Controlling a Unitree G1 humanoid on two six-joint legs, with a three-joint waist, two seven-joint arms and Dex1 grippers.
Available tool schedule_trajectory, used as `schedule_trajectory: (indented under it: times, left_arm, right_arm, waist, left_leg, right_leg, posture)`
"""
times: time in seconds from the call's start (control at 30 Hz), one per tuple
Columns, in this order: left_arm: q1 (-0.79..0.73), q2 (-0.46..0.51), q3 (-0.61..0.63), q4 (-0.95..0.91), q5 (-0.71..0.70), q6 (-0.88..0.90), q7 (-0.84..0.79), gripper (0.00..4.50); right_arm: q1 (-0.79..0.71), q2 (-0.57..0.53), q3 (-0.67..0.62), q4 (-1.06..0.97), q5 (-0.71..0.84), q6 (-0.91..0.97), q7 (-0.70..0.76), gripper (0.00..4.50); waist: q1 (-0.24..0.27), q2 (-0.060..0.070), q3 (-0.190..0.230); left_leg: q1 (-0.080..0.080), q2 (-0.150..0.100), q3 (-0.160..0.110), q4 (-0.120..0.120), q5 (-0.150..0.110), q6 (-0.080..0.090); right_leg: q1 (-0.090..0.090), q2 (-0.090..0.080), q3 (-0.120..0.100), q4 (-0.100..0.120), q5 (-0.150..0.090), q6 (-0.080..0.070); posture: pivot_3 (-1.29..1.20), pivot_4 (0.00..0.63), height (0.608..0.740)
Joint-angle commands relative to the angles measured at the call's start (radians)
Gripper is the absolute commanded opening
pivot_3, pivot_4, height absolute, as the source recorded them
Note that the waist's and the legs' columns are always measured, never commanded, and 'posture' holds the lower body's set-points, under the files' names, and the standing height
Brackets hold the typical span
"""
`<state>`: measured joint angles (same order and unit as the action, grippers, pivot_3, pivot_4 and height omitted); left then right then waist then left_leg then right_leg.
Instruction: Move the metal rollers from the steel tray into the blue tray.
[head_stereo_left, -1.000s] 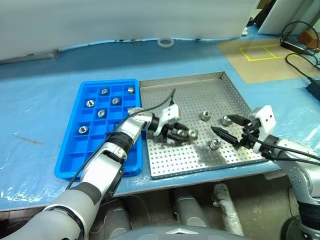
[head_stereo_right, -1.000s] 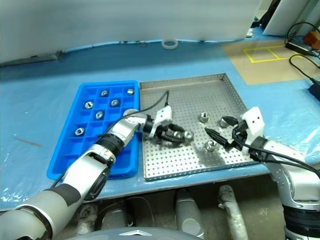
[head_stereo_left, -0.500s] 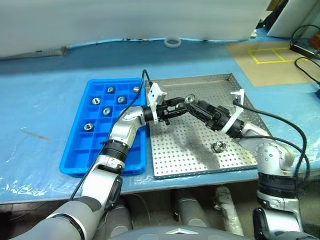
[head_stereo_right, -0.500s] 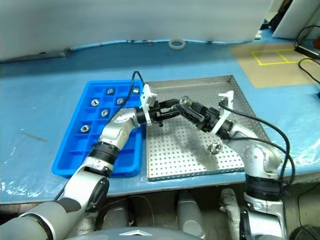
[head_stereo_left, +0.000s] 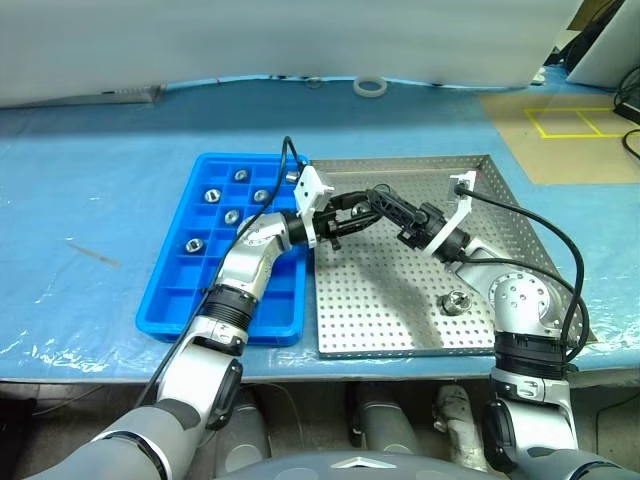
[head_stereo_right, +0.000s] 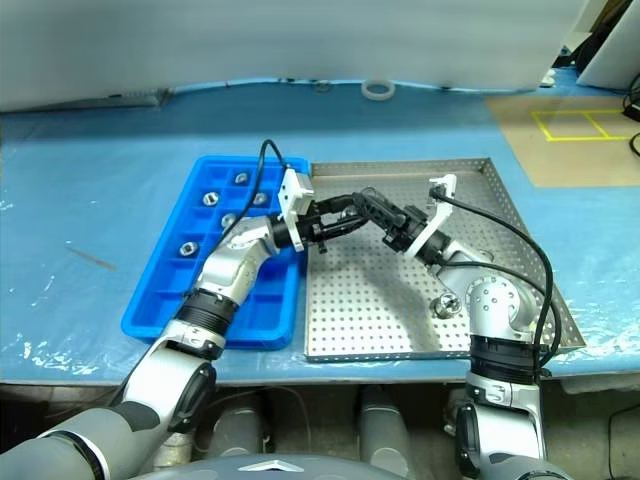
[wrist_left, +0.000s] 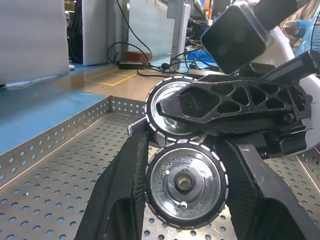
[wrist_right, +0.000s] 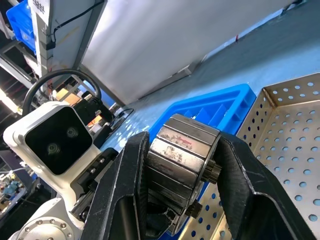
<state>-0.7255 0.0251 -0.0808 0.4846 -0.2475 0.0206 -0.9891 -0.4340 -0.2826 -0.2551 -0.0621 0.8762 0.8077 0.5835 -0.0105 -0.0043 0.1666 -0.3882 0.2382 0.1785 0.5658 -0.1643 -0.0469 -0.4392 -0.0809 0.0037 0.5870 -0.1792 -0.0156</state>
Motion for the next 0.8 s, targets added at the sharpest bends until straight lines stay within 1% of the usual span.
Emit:
schedule_trajectory:
  times: [0.03,0.2,0.23,0.27,0.37,0.4,0.47,0.5,0.53,0.63,0.67,0.73,0.8]
  left_arm:
    - [-0.003,0.01,0.045,-0.048,-0.035,-0.019,0.045,1.73]
    - [0.011,0.008,0.104,-0.093,-0.112,0.062,0.116,1.73]
    - [0.011,-0.002,0.138,-0.109,-0.158,0.102,0.149,1.73]
    - [0.009,-0.024,0.2,-0.136,-0.244,0.16,0.207,1.73]
    - [0.013,-0.065,0.336,-0.21,-0.44,0.276,0.349,1.73]
    - [0.021,-0.071,0.368,-0.236,-0.486,0.299,0.387,1.73]
    - [0.033,-0.078,0.412,-0.273,-0.545,0.329,0.446,1.73]
    - [0.042,-0.077,0.424,-0.291,-0.56,0.339,0.466,1.73]
    - [0.05,-0.074,0.43,-0.308,-0.568,0.347,0.48,1.73]
    - [0.075,-0.061,0.434,-0.355,-0.581,0.364,0.508,1.73]
    - [0.081,-0.055,0.438,-0.368,-0.589,0.371,0.516,1.73]
    - [0.103,-0.023,0.434,-0.41,-0.588,0.391,0.515,1.73]
    - [0.15,0.044,0.42,-0.473,-0.559,0.412,0.506,1.73]
  right_arm:
    - [-0.032,0.011,-0.035,0.012,0.007,-0.053,-0.013,1.52]
    - [-0.097,0.054,-0.106,0.052,0.109,-0.058,-0.038,1.52]
    - [-0.121,0.072,-0.148,0.067,0.177,-0.055,-0.058,1.52]
    - [-0.157,0.097,-0.202,0.087,0.277,-0.057,-0.099,1.52]
    - [-0.236,0.147,-0.312,0.146,0.506,-0.068,-0.197,1.52]
    - [-0.251,0.154,-0.329,0.166,0.547,-0.066,-0.21,1.52]
    - [-0.266,0.159,-0.336,0.196,0.58,-0.06,-0.226,1.52]
    - [-0.267,0.157,-0.319,0.206,0.564,-0.051,-0.224,1.52]
    - [-0.26,0.144,-0.276,0.204,0.514,-0.042,-0.211,1.52]
    - [-0.211,0.077,-0.064,0.144,0.294,-0.021,-0.106,1.52]
    - [-0.201,0.062,-0.008,0.128,0.243,-0.021,-0.08,1.52]
    - [-0.184,0.022,0.1,0.113,0.132,-0.047,-0.01,1.52]
    - [-0.172,-0.027,0.217,0.109,0.0,-0.092,0.067,1.52]
  waist:
    - [-0.001,0.0,0.0]
    - [-0.001,0.0,0.0]
    - [0.0,0.0,0.0]
    - [0.001,0.0,0.0]
    - [0.006,0.001,0.001]
    - [0.006,0.001,0.001]
    - [0.007,0.001,0.001]
    - [0.009,0.001,0.001]
    - [0.011,0.001,0.001]
    - [0.024,0.001,0.001]
    - [0.027,0.001,0.001]
    - [0.035,0.001,0.001]
    - [0.04,0.001,0.001]
  left_leg:
    - [0.0,0.0,0.0,0.0,0.0,-0.001]
    - [0.002,0.001,0.0,-0.003,0.002,-0.003]
    - [0.002,0.001,0.0,-0.004,0.002,-0.003]
    - [0.002,0.001,0.0,-0.004,0.002,-0.003]
    - [0.0,0.0,0.001,-0.003,0.002,-0.003]
    - [0.0,0.0,0.001,-0.003,0.002,-0.003]
    - [0.002,0.001,0.001,-0.004,0.002,-0.003]
    - [0.002,0.002,0.0,-0.004,0.002,-0.003]
    - [0.001,0.002,0.0,-0.005,0.002,-0.004]
    - [-0.001,0.002,0.0,-0.005,0.003,-0.005]
    - [-0.001,0.002,0.0,-0.005,0.004,-0.007]
    - [-0.001,0.002,-0.001,-0.006,0.006,-0.01]
    - [-0.001,0.003,-0.001,-0.007,0.006,-0.01]
  right_leg:
    - [0.0,0.0,0.0,0.0,0.0,0.0]
    - [-0.001,0.0,0.001,0.001,0.0,0.0]
    - [-0.001,0.0,0.0,0.001,0.0,0.0]
    - [-0.001,0.0,0.0,0.001,0.0,0.0]
    - [-0.003,0.0,0.001,0.001,0.0,0.0]
    - [-0.003,0.0,0.001,0.001,0.0,0.0]
    - [-0.002,0.004,0.001,0.001,0.0,0.0]
    - [-0.002,0.004,0.0,0.001,0.0,0.0]
    - [-0.002,0.004,0.0,0.0,0.0,0.0]
    - [-0.003,0.004,-0.001,-0.001,0.0,0.0]
    - [-0.003,0.004,-0.001,-0.001,0.0,0.0]
    - [-0.003,0.004,-0.002,-0.001,0.0,0.0]
    - [-0.003,0.004,-0.002,-0.001,0.0,0.0]
  posture:
    - [-0.32,0.15,0.74]
    - [-0.29,0.15,0.74]
    - [-0.27,0.15,0.74]
    - [-0.26,0.15,0.74]
    - [-0.23,0.15,0.74]
    - [-0.22,0.15,0.74]
    - [-0.2,0.15,0.74]
    - [-0.18,0.15,0.74]
    - [-0.17,0.15,0.74]
    - [-0.15,0.15,0.74]
    - [-0.15,0.15,0.74]
    - [-0.14,0.15,0.74]
    - [-0.14,0.15,0.74]
